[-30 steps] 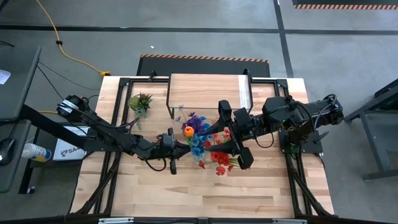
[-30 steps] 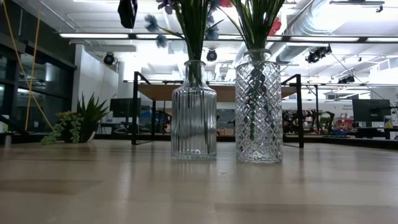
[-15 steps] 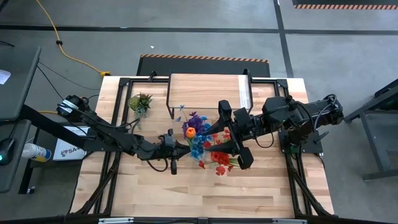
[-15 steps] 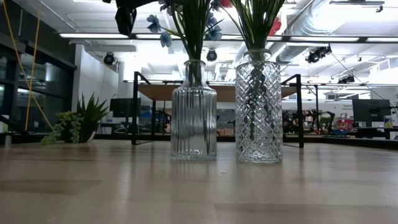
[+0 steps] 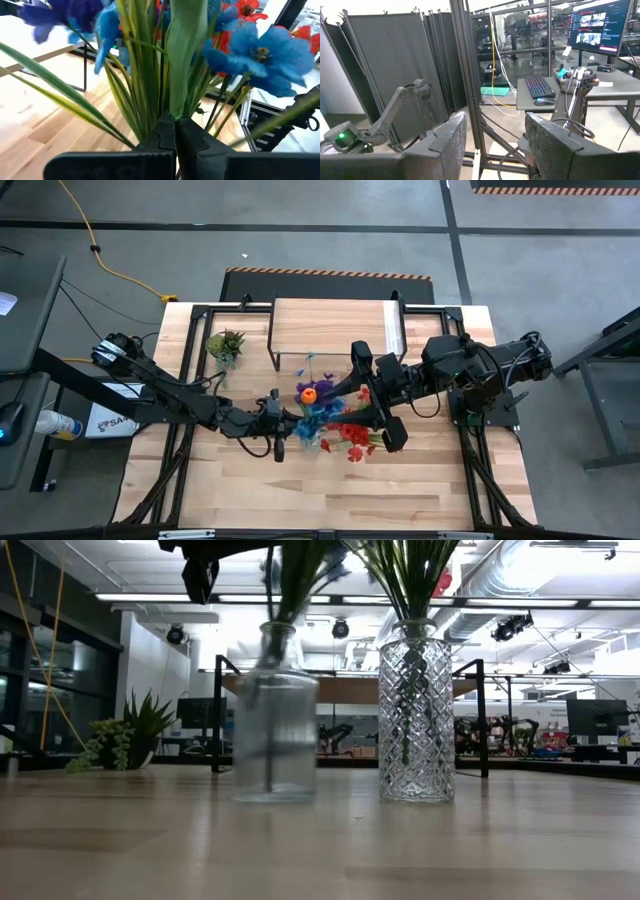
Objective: Pick and place flowers into a vace then onto a shelf
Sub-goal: Put the orange tulip into the left transparent vase
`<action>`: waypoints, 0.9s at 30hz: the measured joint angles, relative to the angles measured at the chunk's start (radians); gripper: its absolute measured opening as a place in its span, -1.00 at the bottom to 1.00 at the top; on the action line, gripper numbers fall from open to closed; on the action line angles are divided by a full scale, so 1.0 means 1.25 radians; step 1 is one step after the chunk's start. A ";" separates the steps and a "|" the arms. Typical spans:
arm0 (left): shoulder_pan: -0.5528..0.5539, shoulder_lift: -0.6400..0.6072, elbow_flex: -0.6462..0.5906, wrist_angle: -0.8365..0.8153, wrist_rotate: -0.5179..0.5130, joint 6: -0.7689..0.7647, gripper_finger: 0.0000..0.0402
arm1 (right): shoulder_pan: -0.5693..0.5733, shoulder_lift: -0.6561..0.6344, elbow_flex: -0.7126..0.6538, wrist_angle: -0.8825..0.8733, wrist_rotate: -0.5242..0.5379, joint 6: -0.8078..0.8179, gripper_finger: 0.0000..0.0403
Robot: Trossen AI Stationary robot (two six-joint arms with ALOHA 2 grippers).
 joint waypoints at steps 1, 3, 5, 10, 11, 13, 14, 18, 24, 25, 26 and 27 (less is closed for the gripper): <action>0.000 0.000 0.000 0.000 0.000 -0.001 -0.85 | 0.000 0.000 0.000 0.000 0.000 0.000 -0.04; 0.000 0.000 0.000 0.000 0.000 -0.010 -0.84 | 0.000 0.000 0.000 0.000 0.000 0.000 -0.04; 0.000 0.000 0.000 0.000 0.000 -0.021 -0.79 | 0.000 0.000 0.000 0.000 0.000 0.000 -0.04; 0.000 0.000 0.000 -0.004 0.000 -0.023 -0.73 | 0.000 0.000 0.000 0.000 0.000 0.000 -0.04; 0.000 0.000 0.000 -0.008 0.000 -0.023 -0.76 | 0.000 0.000 0.000 0.000 0.000 0.000 -0.04; 0.000 0.000 0.000 -0.016 0.004 -0.023 -0.81 | 0.000 0.000 0.000 0.000 -0.004 0.000 -0.04; 0.000 0.000 0.000 -0.017 0.007 -0.023 -0.82 | 0.000 0.000 0.000 0.000 -0.009 0.000 -0.04; 0.000 0.000 0.000 -0.017 0.010 -0.024 -0.78 | 0.002 0.000 0.000 0.000 -0.013 0.001 -0.04; 0.000 0.000 0.000 -0.018 0.015 -0.026 -0.47 | 0.012 0.000 0.000 0.000 -0.013 0.001 -0.04; 0.000 0.000 0.000 -0.018 0.023 -0.026 -0.44 | 0.012 0.000 0.000 0.000 -0.013 0.001 -0.04; 0.000 0.000 0.000 -0.019 0.030 -0.026 -0.40 | 0.012 0.000 0.000 0.000 -0.013 0.001 -0.04; 0.000 0.000 0.000 -0.020 0.034 -0.026 -0.37 | 0.013 0.000 0.000 0.000 -0.013 0.001 -0.04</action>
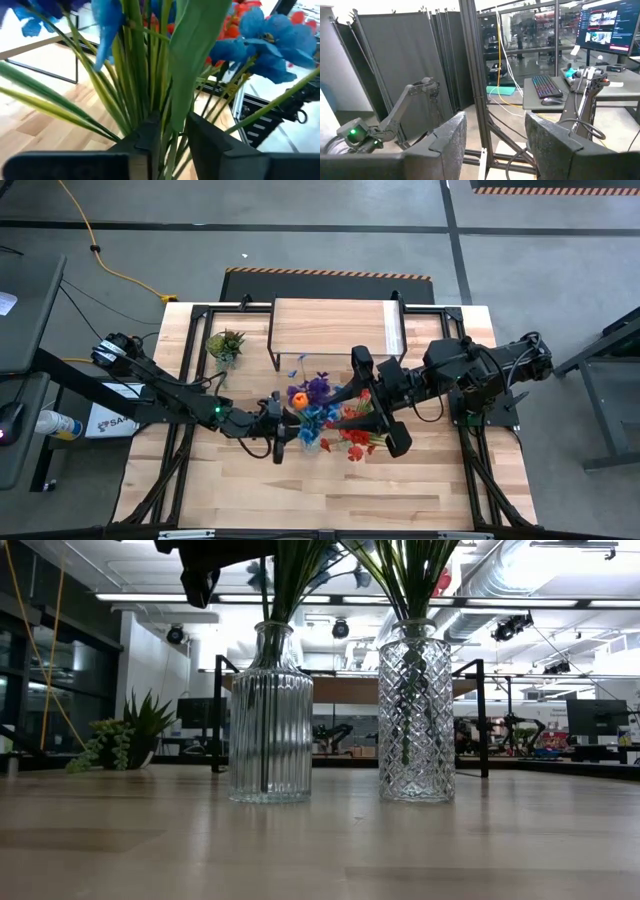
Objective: Pick and place flowers into a vace then onto a shelf
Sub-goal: Put the orange tulip into the left transparent vase, then put the left transparent vase with flowers on the shelf
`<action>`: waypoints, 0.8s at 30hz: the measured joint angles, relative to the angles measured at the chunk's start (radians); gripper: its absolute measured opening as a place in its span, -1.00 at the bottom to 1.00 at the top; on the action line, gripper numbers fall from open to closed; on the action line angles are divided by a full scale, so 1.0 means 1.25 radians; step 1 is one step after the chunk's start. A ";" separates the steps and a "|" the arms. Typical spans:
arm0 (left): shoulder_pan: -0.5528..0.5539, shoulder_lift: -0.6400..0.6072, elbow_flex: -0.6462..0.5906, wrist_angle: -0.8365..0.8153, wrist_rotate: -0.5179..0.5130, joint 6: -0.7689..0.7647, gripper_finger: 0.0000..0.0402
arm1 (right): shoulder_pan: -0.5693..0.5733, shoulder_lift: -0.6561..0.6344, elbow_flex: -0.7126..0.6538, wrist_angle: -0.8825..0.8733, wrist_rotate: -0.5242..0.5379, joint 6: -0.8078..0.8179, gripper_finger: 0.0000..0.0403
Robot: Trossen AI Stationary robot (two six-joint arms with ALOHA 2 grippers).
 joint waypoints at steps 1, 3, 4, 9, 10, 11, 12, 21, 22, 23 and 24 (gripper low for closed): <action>0.000 0.000 0.000 0.000 0.006 -0.001 -0.34 | 0.000 0.000 0.000 0.000 0.000 0.000 -0.04; 0.000 0.000 0.000 -0.007 0.015 -0.011 -0.30 | 0.000 0.000 0.000 0.000 0.000 0.000 -0.04; 0.000 0.000 0.000 -0.016 0.017 -0.022 -0.28 | 0.000 0.000 0.000 0.000 0.000 0.000 -0.04; 0.000 0.000 0.000 -0.051 0.028 -0.057 -0.24 | 0.000 0.000 0.000 0.000 0.001 0.000 -0.04; 0.000 0.000 0.000 -0.053 0.031 -0.057 -0.24 | 0.000 0.000 0.000 0.000 0.001 0.000 -0.04; 0.000 0.000 0.000 -0.053 0.033 -0.057 -0.23 | 0.000 0.000 0.000 0.000 0.001 0.000 -0.04; 0.000 0.000 0.000 -0.052 0.033 -0.057 -0.23 | 0.000 0.000 0.000 0.000 0.001 0.000 -0.04; 0.000 -0.001 0.000 -0.078 0.035 -0.058 -0.23 | 0.000 0.000 0.000 -0.011 0.001 0.001 -0.04; 0.000 -0.005 0.000 -0.093 0.035 -0.059 -0.23 | 0.002 0.000 0.000 -0.012 0.002 0.001 -0.04; 0.000 -0.012 0.000 -0.105 0.036 -0.060 -0.23 | 0.002 0.000 0.000 -0.012 0.002 0.000 -0.04; 0.000 -0.019 0.000 -0.111 0.037 -0.060 -0.23 | 0.003 0.000 0.000 -0.012 0.002 0.000 -0.04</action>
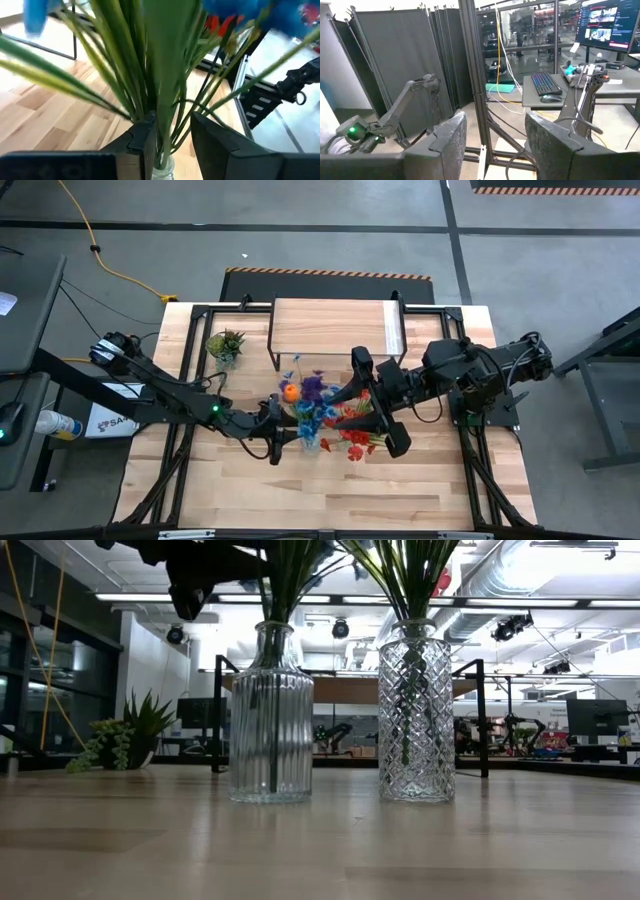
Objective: Pick and place flowers into a vace then onto a shelf
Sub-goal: Put the left transparent vase with flowers on the shelf
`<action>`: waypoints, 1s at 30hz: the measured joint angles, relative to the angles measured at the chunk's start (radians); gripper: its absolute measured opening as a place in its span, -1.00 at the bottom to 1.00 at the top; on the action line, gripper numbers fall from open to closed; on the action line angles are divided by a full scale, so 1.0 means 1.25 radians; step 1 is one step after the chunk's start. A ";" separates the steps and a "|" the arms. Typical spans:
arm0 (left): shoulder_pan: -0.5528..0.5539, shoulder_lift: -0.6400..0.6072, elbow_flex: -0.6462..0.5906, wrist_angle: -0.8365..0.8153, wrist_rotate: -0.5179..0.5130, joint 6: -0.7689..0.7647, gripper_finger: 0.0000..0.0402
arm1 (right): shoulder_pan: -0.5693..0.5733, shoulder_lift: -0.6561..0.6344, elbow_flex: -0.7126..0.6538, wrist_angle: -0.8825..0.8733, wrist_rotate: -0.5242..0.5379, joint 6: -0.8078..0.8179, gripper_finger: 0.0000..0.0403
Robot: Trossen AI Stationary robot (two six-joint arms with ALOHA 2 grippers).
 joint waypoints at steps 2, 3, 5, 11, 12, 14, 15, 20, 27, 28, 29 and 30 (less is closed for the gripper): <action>0.000 -0.018 0.000 -0.023 0.001 -0.001 -0.24 | 0.002 0.000 0.000 0.000 -0.001 0.001 -0.04; 0.000 -0.030 0.000 -0.041 0.001 -0.001 -0.24 | 0.002 0.000 0.000 0.000 -0.001 0.001 -0.04; 0.000 -0.048 0.001 -0.054 0.002 -0.001 -0.24 | 0.003 0.000 0.000 -0.003 -0.001 0.000 -0.04; -0.001 -0.067 0.001 -0.106 0.018 -0.009 -0.22 | 0.004 0.000 0.000 -0.007 -0.001 0.000 -0.04; -0.004 -0.067 0.001 -0.116 0.021 -0.018 -0.22 | 0.004 0.000 0.000 -0.007 -0.001 0.000 -0.04; -0.009 -0.067 0.001 -0.141 0.024 -0.035 -0.22 | 0.004 0.000 0.000 -0.007 -0.001 0.000 -0.04; -0.012 -0.067 0.001 -0.157 0.024 -0.042 -0.22 | 0.004 0.000 0.000 -0.007 -0.001 0.000 -0.04; -0.033 -0.069 0.001 -0.207 0.021 -0.062 -0.23 | 0.004 0.000 0.000 -0.007 -0.002 0.000 -0.04; -0.059 -0.091 0.000 -0.222 0.017 -0.075 -0.25 | 0.004 0.000 0.000 -0.007 -0.002 0.000 -0.04; -0.064 -0.093 0.000 -0.221 0.017 -0.076 -0.25 | 0.004 0.000 0.000 -0.007 -0.002 0.000 -0.04; -0.068 -0.093 0.000 -0.220 0.019 -0.081 -0.25 | 0.004 -0.001 0.000 -0.007 -0.002 -0.001 -0.04; -0.076 -0.093 0.000 -0.226 0.023 -0.089 -0.24 | 0.004 -0.002 0.000 -0.008 -0.002 -0.001 -0.04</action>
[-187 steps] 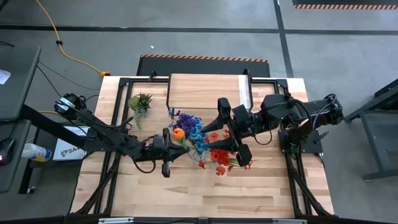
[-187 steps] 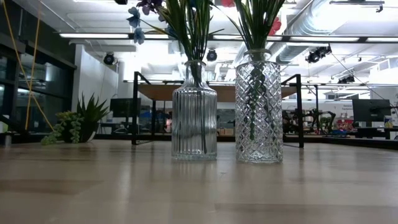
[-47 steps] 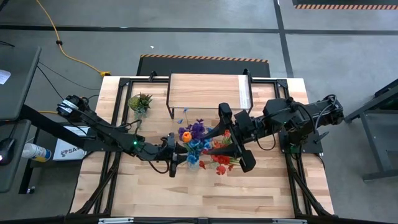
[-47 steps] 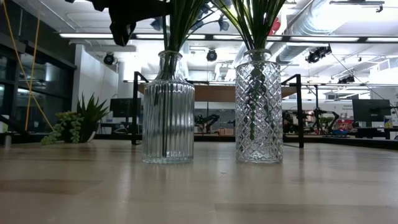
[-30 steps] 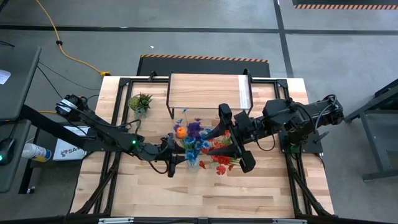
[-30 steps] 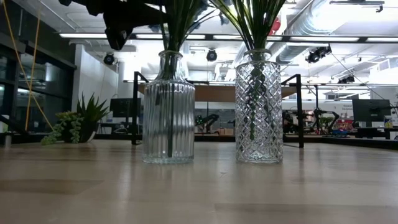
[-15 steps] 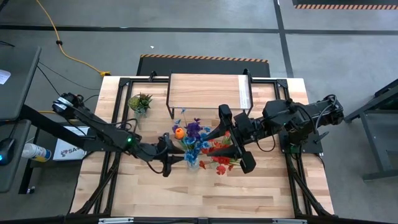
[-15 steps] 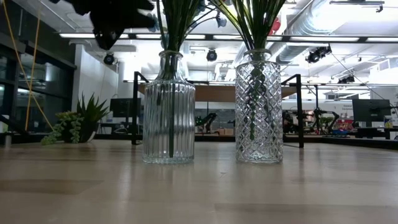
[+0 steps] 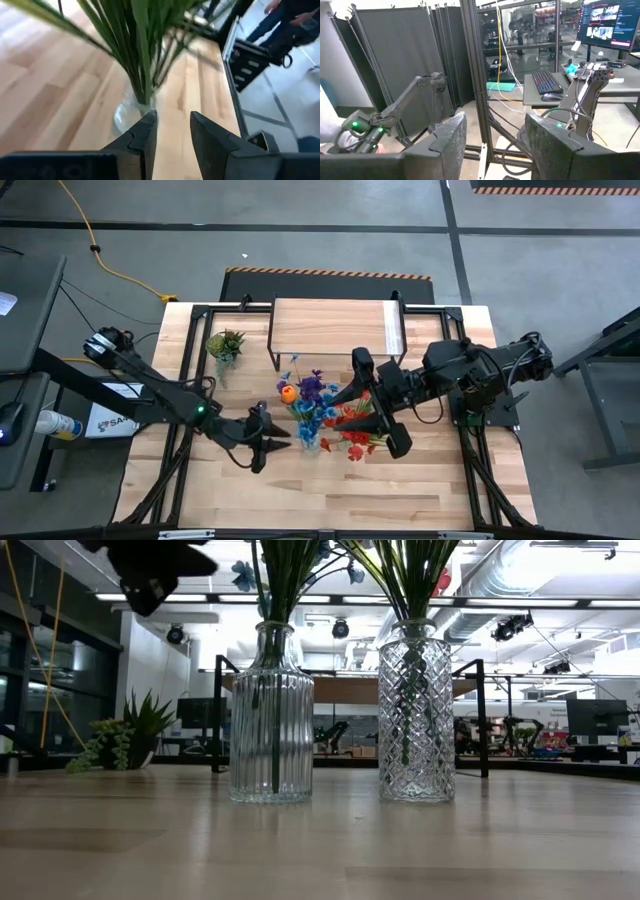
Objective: Pick and place flowers into a vace then onto a shelf
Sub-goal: Put the left transparent vase with flowers on the shelf
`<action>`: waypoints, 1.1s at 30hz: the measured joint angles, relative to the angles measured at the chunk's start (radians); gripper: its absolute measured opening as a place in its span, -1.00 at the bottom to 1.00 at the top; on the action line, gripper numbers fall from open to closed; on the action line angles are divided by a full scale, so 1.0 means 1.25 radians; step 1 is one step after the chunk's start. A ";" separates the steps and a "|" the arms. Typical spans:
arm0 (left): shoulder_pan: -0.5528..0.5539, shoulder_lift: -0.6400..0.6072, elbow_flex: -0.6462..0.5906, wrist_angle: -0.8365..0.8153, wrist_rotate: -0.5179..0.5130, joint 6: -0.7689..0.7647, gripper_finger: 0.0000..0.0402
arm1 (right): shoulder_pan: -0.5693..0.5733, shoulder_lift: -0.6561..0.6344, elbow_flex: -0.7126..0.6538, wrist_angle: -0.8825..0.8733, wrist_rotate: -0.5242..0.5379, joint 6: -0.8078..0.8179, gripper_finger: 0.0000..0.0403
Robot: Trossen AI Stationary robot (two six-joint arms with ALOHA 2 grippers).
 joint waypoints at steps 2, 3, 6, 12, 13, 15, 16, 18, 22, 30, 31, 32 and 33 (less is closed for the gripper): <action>-0.015 0.000 0.000 -0.015 0.003 -0.024 -0.24 | 0.000 -0.001 0.000 -0.002 0.000 0.000 -0.04; -0.022 0.000 0.000 -0.022 0.002 -0.038 -0.25 | 0.000 -0.004 0.000 -0.003 0.000 0.000 -0.04; -0.046 0.001 0.000 -0.048 -0.004 -0.076 -0.27 | 0.000 -0.007 0.000 -0.003 0.000 -0.001 -0.04; -0.072 0.019 0.000 -0.037 -0.031 -0.103 -0.29 | 0.000 -0.009 0.000 -0.003 0.000 -0.006 -0.04; -0.072 0.023 0.000 -0.031 -0.028 -0.116 -0.29 | 0.000 -0.009 0.000 -0.003 0.000 -0.006 -0.04; -0.071 0.032 0.000 -0.031 -0.022 -0.148 -0.29 | 0.000 -0.009 0.000 -0.004 0.001 -0.006 -0.04; -0.071 0.038 0.000 -0.030 -0.011 -0.170 -0.29 | 0.000 -0.009 0.000 -0.007 0.001 -0.006 -0.04; -0.071 0.047 0.000 -0.031 -0.003 -0.214 -0.29 | 0.000 -0.009 0.000 -0.009 0.001 -0.006 -0.04; -0.071 0.061 0.000 -0.036 0.015 -0.273 -0.29 | 0.000 -0.011 0.000 -0.009 0.001 -0.006 -0.04; -0.071 0.061 0.000 -0.037 0.017 -0.304 -0.30 | 0.000 -0.018 0.000 0.012 0.020 -0.026 -0.04; -0.071 0.061 0.000 -0.037 0.025 -0.306 -0.30 | 0.000 -0.019 0.000 0.017 0.021 -0.027 -0.04; -0.071 0.061 0.000 -0.036 0.029 -0.306 -0.30 | 0.000 -0.019 0.000 0.022 0.021 -0.027 -0.04; -0.071 0.061 0.000 -0.036 0.030 -0.305 -0.30 | 0.000 -0.019 0.000 0.027 0.021 -0.027 -0.04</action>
